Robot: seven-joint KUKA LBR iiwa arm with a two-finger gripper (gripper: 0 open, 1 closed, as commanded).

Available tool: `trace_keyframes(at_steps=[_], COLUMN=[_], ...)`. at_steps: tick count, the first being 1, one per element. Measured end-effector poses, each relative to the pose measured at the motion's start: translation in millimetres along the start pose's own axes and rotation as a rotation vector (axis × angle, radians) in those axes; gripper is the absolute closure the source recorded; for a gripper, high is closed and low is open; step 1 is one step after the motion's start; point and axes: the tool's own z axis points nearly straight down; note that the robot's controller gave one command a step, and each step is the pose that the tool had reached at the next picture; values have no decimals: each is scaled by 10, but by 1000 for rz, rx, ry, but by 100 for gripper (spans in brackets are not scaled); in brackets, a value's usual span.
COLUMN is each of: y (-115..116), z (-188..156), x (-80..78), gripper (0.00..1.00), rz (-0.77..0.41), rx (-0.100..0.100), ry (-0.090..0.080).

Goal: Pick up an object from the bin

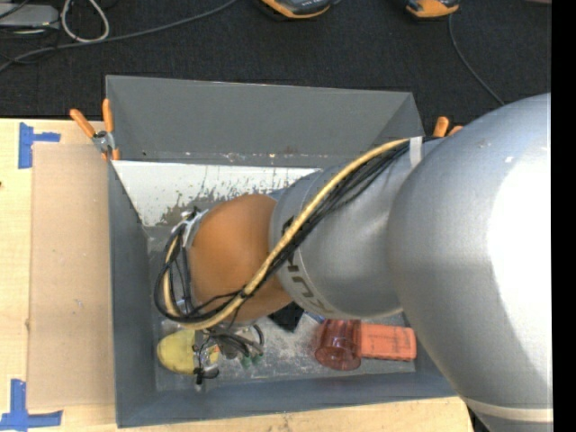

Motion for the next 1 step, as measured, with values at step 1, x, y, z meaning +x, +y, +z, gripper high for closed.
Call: trace_keyframes(at_steps=[1], y=[9], z=[-379], x=[-33], gripper=[100], rz=[0], rx=[-1], ry=[-11])
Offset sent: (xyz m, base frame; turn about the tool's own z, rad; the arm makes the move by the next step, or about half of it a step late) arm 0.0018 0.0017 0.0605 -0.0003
